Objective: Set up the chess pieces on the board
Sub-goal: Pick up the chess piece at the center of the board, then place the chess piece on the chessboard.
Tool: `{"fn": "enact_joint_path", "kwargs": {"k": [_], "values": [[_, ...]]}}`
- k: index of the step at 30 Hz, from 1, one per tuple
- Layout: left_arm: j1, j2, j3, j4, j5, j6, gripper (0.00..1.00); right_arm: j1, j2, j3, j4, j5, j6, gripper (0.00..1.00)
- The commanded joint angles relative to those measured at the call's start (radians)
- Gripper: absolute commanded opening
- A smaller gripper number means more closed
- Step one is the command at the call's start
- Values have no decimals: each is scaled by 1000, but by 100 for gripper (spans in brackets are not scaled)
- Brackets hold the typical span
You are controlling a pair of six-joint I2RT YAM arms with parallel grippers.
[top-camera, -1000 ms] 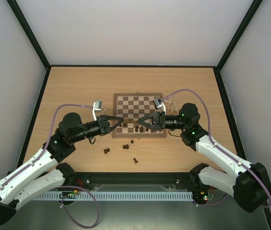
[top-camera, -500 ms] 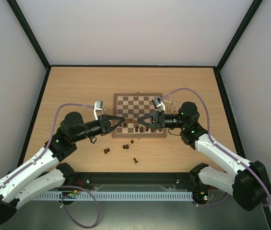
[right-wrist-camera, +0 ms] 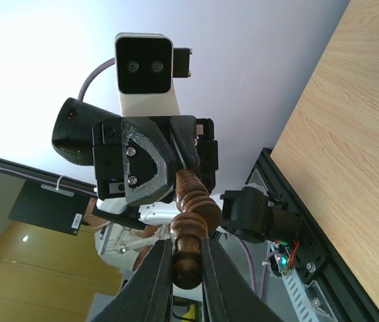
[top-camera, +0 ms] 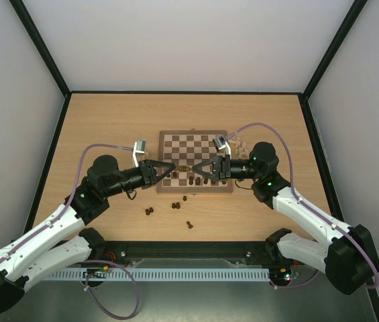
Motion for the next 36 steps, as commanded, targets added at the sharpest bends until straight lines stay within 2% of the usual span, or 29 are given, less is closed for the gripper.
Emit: {"fn": "enact_joint_path", "kwargs": {"k": [1,9,14,17,23,28,36], "values": [[5,7,2,-7,4,21,2,-2,-10,59,-31,-25,-56,10],[13,14,105,-245,-73,133,2,-2,-37,197,-544,65,-389,8],[37,49,183,-431,-137,218,2,-5,-46,284,-815,204,-563,8],[38,125,246,-545,-211,296,2,-5,-56,326,-939,314,-644,8],[29,272,323,-667,-351,368,2,-5,-65,362,-1104,512,-720,8],[-44,393,378,-780,-521,371,2,-5,-63,367,-1190,675,-748,8],[-189,579,436,-828,-667,315,2,-5,-5,382,-1198,707,-765,8]]}}
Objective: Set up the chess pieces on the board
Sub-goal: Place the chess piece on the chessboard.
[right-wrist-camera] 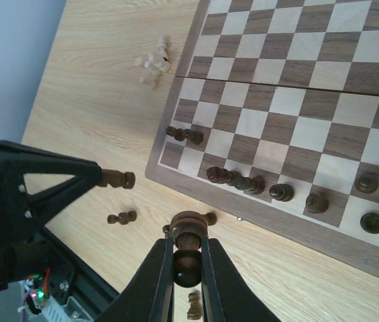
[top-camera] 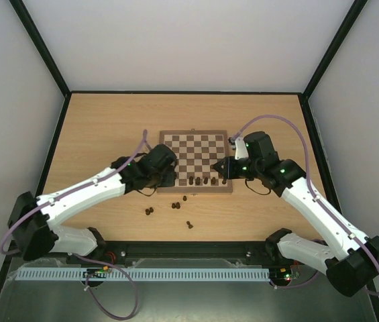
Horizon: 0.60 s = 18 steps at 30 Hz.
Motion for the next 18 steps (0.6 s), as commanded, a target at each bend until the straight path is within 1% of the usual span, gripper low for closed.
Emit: {"fn": "enact_joint_path", "kwargs": {"k": [1,6,10,18], "values": [[-50,83,42,-63,-123,-25,2,-4,24,36,-49,33,-27,8],[-82,153,60,-85,-182,-41,2,-4,22,27,-45,25,-29,8],[-83,181,54,-51,-198,-38,2,-4,21,18,-39,18,-27,8],[-91,262,87,-6,-230,-28,3,-4,20,19,-35,10,-29,8]]}}
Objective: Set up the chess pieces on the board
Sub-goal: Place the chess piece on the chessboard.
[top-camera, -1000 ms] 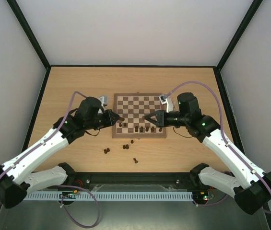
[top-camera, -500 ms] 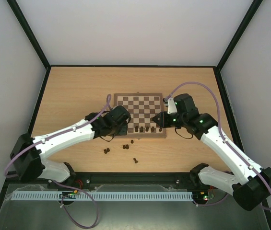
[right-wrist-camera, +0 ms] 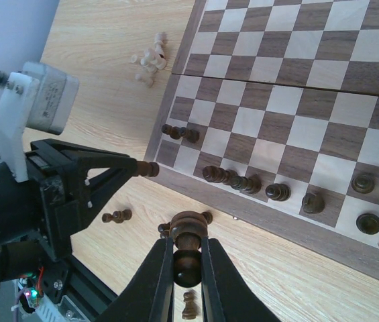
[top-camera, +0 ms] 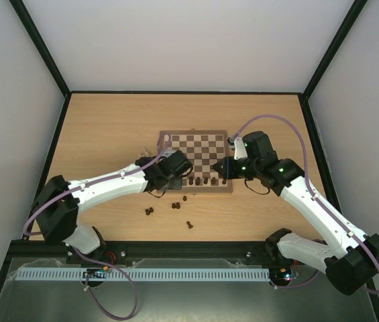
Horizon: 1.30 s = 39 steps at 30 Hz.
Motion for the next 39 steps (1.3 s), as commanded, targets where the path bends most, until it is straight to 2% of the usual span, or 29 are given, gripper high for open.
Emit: {"fn": "enact_joint_path", "kwargs": {"k": [1,28,39], "values": [[-14,58,48,29,-37,6,3,-4,-3,13,-31,-7,-13,8],[-12,171,53,88,-83,36,5,-4,-15,-5,-20,-19,-14,8],[-7,186,48,101,-86,37,11,-4,-20,-9,-18,-22,-14,8]]}}
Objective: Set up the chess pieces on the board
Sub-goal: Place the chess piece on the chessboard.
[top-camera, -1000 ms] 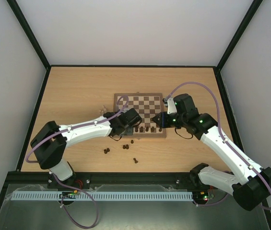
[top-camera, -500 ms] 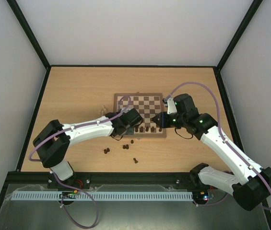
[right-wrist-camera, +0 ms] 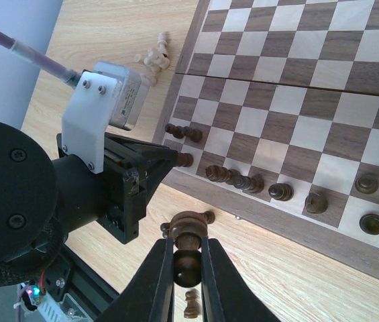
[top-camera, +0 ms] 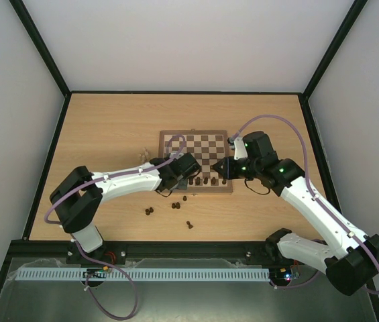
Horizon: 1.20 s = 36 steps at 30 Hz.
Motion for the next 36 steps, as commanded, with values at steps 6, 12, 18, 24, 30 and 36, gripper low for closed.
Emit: {"fn": "enact_joint_path", "kwargs": {"k": [6,12,18,24,30,36], "values": [[2,1,13,0,-24,5,30,-4,-13,-7,-18,-13,-11,8],[1,-53,14,-7,-14,0,32,-4,-5,-3,-20,-10,-9,8],[-7,-229,-5,-55,-17,-16,34,-3,57,38,-42,-31,-13,9],[-4,-471,-95,-90,-61,-38,46,63,203,124,-87,8,-31,9],[2,-620,-181,-62,-81,-18,64,180,453,337,-231,175,-82,9],[8,-731,-253,-43,-87,12,97,231,685,550,-386,360,-101,11]]}}
